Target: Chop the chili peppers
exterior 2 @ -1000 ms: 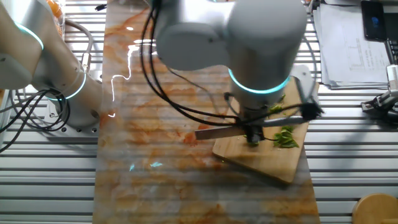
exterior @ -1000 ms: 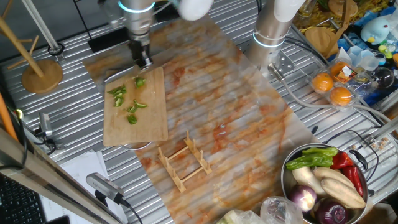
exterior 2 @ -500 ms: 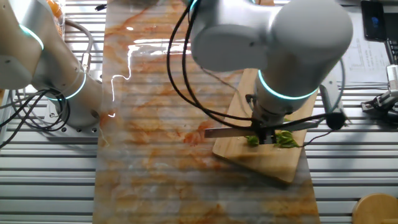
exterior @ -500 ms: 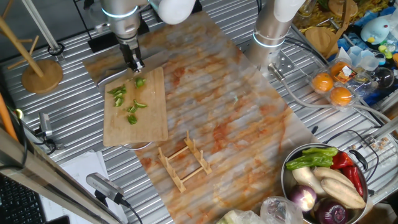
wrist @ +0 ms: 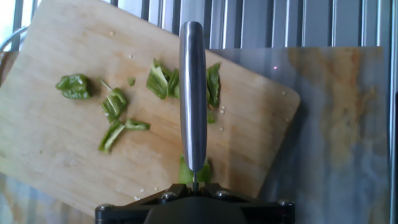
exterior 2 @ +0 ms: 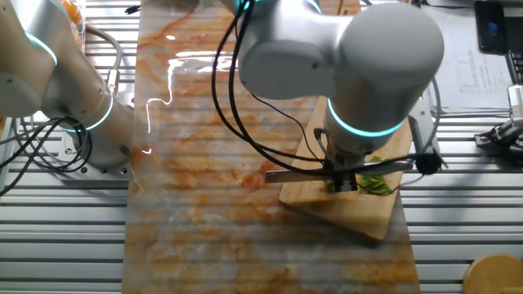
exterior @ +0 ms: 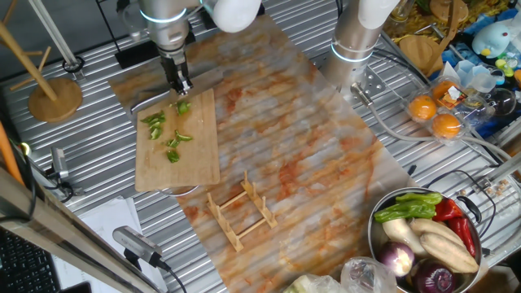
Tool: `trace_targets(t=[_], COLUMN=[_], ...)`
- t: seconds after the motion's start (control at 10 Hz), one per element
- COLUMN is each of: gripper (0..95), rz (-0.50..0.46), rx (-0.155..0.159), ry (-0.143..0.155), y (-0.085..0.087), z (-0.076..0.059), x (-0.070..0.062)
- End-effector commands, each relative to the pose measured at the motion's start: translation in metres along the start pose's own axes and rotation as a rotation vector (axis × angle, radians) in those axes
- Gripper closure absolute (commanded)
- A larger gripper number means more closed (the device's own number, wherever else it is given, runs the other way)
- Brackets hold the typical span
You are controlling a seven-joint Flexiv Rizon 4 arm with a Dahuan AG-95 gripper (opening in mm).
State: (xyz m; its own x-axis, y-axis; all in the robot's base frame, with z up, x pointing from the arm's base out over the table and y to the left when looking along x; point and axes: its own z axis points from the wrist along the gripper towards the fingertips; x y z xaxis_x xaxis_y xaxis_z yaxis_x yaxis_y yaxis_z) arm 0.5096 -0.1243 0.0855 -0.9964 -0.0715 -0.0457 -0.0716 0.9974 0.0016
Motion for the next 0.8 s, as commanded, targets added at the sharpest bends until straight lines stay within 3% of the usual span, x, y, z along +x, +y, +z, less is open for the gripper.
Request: trace_targets(t=[0.1, 0.3, 0.8], gripper=[95.0, 95.0, 95.0], rz=[-0.003, -0.012, -0.018], rx=[-0.003, -0.004, -0.002], ry=[-0.004, -0.007, -0.02], y=[0.002, 0.003, 0.008], z=[0.001, 0.002, 0.015], x=[0.004, 0.007, -0.002])
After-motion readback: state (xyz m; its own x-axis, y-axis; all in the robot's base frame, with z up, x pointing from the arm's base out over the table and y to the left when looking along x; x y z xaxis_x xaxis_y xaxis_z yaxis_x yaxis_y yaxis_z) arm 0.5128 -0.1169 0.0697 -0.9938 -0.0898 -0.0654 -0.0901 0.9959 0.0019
